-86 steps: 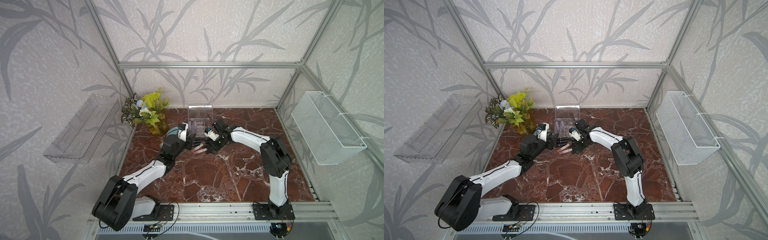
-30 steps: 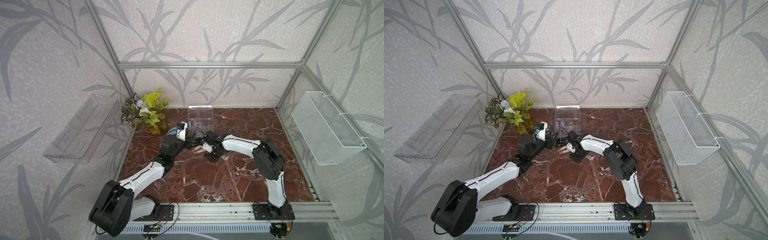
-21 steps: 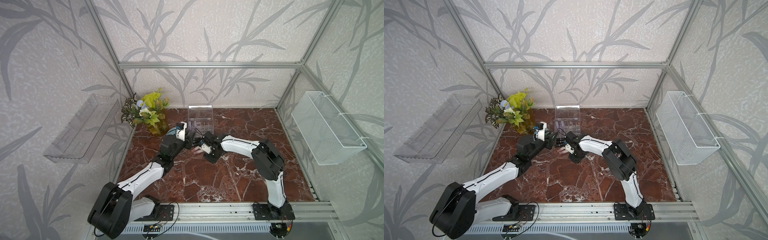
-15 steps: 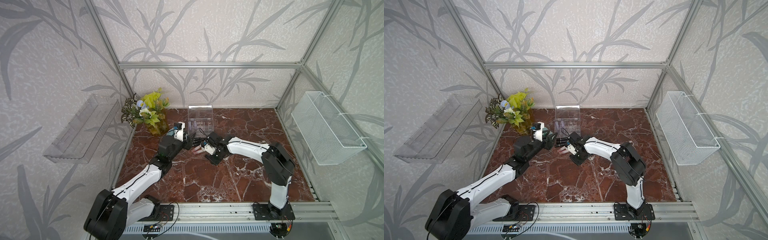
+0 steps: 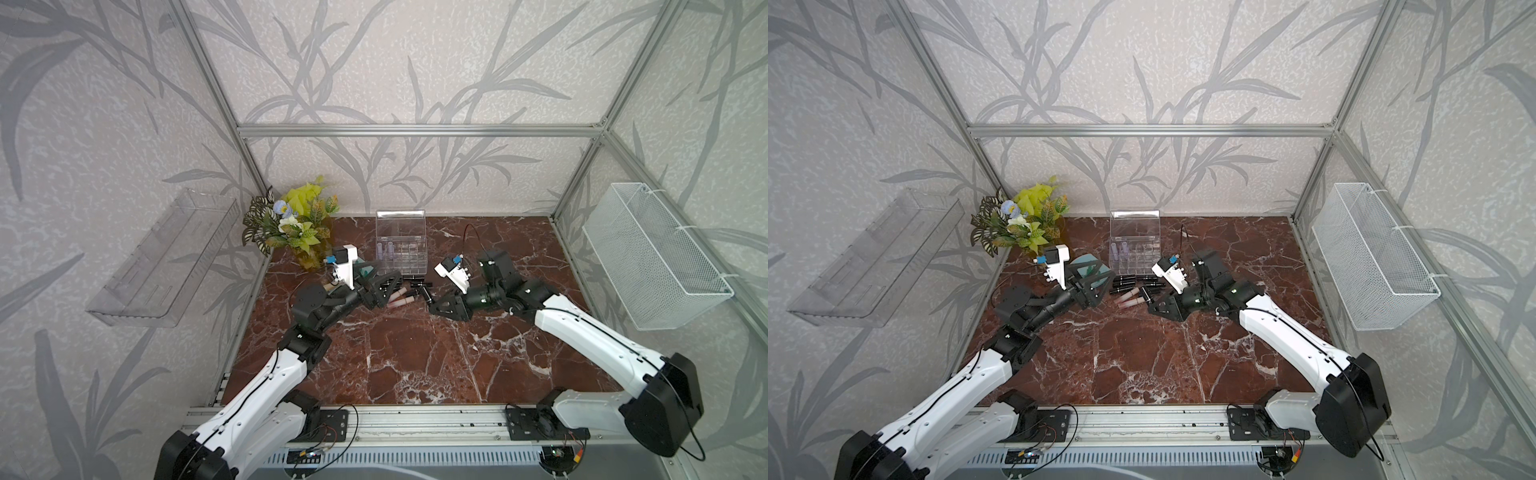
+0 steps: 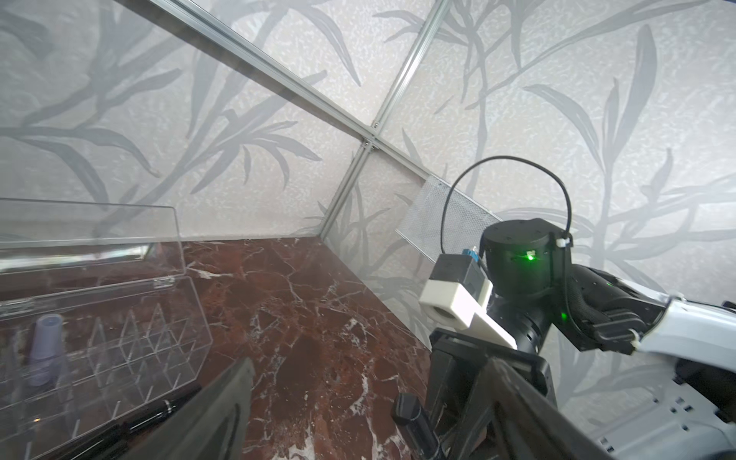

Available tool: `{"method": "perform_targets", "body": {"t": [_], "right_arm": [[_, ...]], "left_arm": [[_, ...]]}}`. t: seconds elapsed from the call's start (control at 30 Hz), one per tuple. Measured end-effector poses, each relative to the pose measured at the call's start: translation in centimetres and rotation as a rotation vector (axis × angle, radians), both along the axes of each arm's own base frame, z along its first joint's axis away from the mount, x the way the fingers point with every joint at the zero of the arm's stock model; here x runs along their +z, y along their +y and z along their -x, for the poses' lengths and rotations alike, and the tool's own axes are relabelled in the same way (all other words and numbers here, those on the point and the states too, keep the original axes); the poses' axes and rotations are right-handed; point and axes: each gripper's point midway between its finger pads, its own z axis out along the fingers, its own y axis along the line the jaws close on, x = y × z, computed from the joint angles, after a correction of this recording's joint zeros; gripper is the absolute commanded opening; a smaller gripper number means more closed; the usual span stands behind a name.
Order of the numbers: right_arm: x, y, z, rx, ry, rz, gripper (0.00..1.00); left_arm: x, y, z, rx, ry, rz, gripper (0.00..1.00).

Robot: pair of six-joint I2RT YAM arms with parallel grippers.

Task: Arrange the lipsticks in the organizer
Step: Pick up the lipstick at the center of the board.

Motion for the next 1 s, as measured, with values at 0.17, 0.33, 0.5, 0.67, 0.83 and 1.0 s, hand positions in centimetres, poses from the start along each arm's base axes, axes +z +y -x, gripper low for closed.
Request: {"method": "perform_targets", "body": {"t": [0.17, 0.33, 0.5, 0.67, 0.83, 1.0], "right_arm": [[2.9, 0.1, 1.8, 0.061, -0.011, -0.109, 0.15], [3.9, 0.1, 2.7, 0.098, -0.001, -0.161, 0.16], [3.9, 0.2, 3.0, 0.109, 0.021, -0.175, 0.16], [4.3, 0.2, 3.1, 0.112, 0.018, -0.188, 0.17], [4.4, 0.2, 3.1, 0.113, 0.017, -0.190, 0.17], [4.3, 0.3, 3.0, 0.114, 0.020, -0.189, 0.17]], "left_arm": [[0.6, -1.1, 1.2, -0.117, 0.040, 0.061, 0.91], [1.5, -1.8, 2.1, -0.214, 0.059, 0.118, 0.76], [1.7, -2.7, 2.7, -0.292, 0.076, 0.142, 0.72], [0.9, -4.6, 3.4, -0.376, 0.115, 0.124, 0.70], [1.0, -6.7, 4.4, -0.438, 0.113, 0.083, 0.59], [1.1, -7.3, 4.9, -0.457, 0.101, 0.067, 0.41]]}}
